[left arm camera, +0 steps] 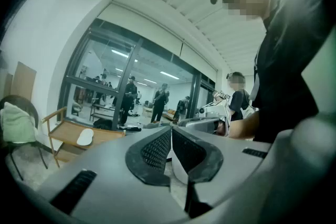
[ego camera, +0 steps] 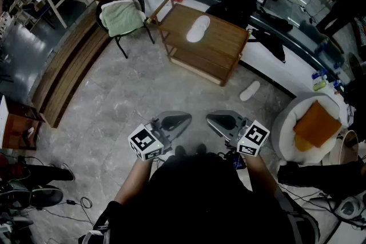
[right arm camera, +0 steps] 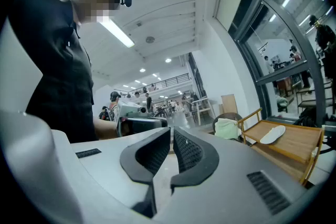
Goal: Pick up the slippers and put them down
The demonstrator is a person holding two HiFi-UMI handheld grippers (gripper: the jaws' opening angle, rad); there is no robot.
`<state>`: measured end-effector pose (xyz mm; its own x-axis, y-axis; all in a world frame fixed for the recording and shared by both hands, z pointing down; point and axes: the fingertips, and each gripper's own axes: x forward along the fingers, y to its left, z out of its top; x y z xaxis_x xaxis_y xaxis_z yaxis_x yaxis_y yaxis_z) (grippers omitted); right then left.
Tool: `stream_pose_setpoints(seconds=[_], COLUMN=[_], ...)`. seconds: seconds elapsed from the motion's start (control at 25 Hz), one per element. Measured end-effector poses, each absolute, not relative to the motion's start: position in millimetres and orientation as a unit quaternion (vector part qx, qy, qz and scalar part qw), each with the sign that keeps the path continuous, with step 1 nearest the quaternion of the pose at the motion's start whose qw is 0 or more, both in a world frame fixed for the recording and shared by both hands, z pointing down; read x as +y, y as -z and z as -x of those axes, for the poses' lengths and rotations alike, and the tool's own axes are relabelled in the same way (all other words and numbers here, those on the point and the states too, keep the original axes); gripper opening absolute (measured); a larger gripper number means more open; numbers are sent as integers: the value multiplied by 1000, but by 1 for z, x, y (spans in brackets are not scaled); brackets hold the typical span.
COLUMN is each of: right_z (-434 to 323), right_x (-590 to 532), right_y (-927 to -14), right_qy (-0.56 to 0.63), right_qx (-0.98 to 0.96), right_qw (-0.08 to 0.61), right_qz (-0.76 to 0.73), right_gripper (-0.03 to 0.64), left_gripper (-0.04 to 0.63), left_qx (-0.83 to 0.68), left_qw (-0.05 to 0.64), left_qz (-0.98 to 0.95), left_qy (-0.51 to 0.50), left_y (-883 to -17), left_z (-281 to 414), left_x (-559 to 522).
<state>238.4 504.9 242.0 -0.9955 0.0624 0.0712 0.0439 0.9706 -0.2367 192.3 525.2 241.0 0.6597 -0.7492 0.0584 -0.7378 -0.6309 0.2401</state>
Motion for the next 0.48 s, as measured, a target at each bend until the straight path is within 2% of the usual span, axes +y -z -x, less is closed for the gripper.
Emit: stream_pose_setpoints(seconds=[0.48], right_z=[-237], right_x=[496], right_y=[-245], right_qy=[-131], right_qx=[-990], right_qw=[37], right_qz=[20], right_gripper=[29], left_gripper=[15], left_qx=[-390], left_qw=[124], left_qz=[-912], left_qy=[15], left_y=[-241], left_z=[-199], left_x=[515])
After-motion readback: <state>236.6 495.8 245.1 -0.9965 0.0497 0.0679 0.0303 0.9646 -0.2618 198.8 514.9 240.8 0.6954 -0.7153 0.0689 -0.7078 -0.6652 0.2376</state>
